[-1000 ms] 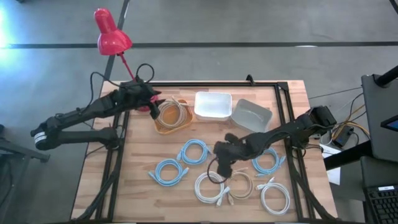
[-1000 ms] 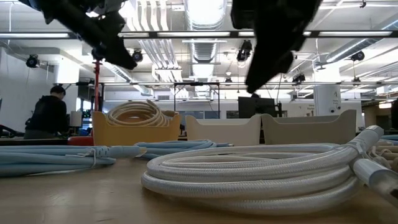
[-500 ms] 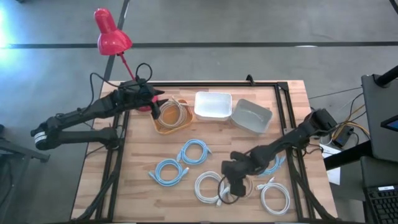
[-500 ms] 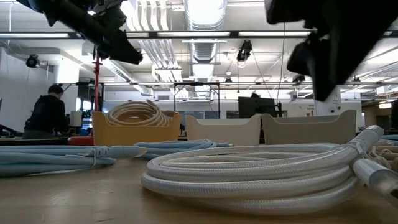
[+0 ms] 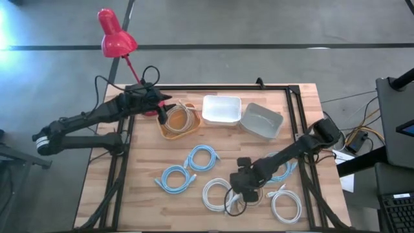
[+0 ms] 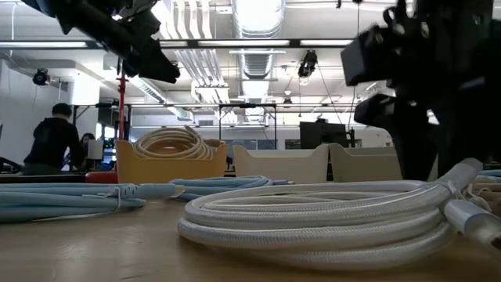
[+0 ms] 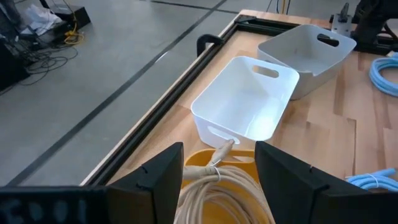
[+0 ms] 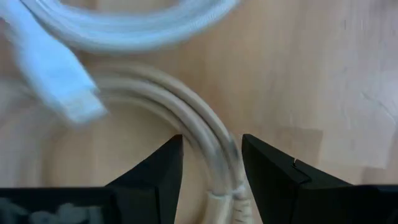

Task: Pick & Place USB Port
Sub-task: Put the brown usb cable into the yellow bin

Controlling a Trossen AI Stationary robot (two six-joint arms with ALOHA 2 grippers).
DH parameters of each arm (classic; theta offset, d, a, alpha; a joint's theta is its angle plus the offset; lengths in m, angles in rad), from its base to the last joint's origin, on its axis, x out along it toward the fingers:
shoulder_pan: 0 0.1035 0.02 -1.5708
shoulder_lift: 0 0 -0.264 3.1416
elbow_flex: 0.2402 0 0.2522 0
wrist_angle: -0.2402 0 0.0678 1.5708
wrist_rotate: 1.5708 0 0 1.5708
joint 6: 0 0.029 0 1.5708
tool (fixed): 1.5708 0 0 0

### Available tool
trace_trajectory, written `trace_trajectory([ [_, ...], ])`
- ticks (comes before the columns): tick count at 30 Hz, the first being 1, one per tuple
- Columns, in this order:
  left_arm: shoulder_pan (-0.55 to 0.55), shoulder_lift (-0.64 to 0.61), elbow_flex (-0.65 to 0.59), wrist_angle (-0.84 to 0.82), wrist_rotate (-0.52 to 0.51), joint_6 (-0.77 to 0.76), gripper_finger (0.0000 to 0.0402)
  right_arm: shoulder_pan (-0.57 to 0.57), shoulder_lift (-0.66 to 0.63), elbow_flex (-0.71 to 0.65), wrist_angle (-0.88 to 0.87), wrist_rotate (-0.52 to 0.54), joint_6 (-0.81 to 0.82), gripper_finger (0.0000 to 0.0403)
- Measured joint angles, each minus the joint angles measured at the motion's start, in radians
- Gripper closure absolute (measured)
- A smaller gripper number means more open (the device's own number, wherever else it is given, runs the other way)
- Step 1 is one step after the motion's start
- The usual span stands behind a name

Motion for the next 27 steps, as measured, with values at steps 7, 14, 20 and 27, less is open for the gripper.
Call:
trace_trajectory([
  [7,-0.004,0.024,0.0,-0.004,0.003,-0.016,0.0197,0.001,0.05,0.0,0.002,0.088,-0.075,0.0243],
  [14,-0.005,0.063,-0.001,-0.003,0.009,-0.029,0.0197,0.002,0.079,0.004,-0.003,0.063,-0.081,0.0292],
  [20,-0.007,0.113,-0.001,-0.003,0.036,-0.049,0.0197,0.0,0.026,0.004,-0.012,0.065,-0.048,0.0348],
  [27,-0.021,0.151,-0.001,0.037,0.197,-0.133,0.0197,-0.002,-0.046,0.038,-0.185,0.168,-0.004,0.0343],
])
